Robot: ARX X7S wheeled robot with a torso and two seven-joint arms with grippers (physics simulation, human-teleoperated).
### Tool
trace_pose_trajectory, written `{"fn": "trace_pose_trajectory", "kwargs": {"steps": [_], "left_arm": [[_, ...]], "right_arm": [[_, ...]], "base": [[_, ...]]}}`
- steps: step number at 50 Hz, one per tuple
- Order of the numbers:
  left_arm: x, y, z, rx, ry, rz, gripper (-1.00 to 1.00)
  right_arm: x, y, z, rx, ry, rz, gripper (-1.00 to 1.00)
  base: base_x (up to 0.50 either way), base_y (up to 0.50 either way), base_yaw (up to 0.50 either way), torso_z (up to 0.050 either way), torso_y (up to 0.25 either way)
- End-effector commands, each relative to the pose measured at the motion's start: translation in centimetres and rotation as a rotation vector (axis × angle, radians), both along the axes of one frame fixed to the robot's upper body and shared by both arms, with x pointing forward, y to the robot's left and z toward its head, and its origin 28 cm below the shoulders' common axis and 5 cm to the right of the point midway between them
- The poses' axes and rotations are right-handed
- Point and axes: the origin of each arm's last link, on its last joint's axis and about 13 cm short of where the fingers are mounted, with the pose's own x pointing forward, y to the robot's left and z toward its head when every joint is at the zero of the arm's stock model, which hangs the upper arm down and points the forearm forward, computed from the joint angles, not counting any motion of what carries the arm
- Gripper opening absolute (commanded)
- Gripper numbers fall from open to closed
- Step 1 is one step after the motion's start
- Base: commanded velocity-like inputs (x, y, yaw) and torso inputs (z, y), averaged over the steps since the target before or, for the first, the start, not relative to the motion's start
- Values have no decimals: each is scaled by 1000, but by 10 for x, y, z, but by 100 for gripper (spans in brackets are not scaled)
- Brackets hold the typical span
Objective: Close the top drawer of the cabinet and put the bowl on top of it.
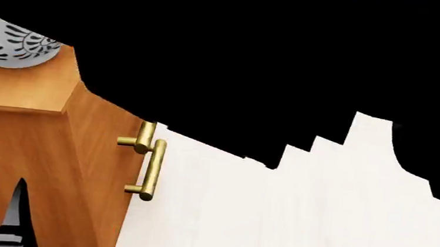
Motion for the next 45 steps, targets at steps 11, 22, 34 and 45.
{"fn": "trace_pose_trajectory", "kwargs": {"steps": [11,22,34,45], "left_arm": [[-2,-1,3,-4,-19,-16,100],[-4,-1,3,-4,-22,-18,100],[-4,-2,4,1,-27,-21,100],[-5,-2,4,1,-29,-13,100]], "right_arm": [[11,-101,-17,22,-9,-333,100],[10,-146,-62,50,76,-429,100],[2,-196,-128,117,190,-527,100],[-14,-221,-179,153,253,-570,100]], "base": [[0,0,0,0,0],[0,0,0,0,0],[0,0,0,0,0],[0,0,0,0,0]]}}
